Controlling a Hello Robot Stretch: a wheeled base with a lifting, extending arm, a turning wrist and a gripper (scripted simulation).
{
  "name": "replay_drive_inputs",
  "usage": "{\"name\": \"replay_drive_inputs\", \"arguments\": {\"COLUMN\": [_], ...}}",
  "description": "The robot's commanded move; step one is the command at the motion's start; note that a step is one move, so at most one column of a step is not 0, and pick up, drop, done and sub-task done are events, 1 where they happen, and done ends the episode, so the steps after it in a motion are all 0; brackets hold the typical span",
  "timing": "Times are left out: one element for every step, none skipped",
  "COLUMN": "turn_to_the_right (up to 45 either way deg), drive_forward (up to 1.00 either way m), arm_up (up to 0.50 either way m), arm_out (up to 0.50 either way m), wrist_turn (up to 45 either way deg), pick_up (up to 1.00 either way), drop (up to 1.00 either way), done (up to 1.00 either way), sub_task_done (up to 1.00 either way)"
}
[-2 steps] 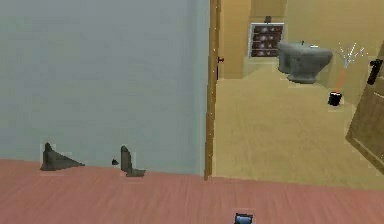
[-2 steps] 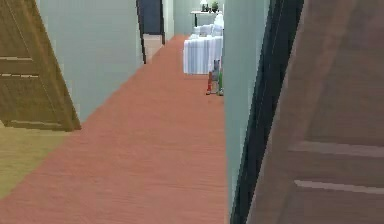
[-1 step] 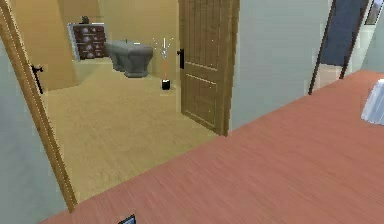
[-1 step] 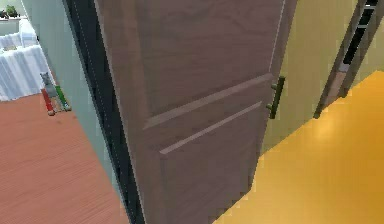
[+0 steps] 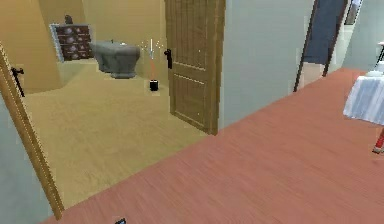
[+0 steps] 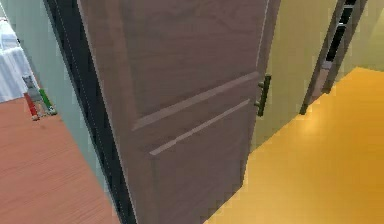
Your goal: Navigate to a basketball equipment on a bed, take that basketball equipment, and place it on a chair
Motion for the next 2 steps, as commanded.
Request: {"name": "replay_drive_inputs", "arguments": {"turn_to_the_right": [0.0,21.0], "drive_forward": [1.00,0.00], "arm_up": [0.00,0.00], "arm_out": [0.00,0.00], "wrist_turn": [0.0,0.0], "pick_up": [0.00,0.00], "drop": [0.00,0.00], "done": [0.00,0.00], "sub_task_done": [0.00,0.00]}}
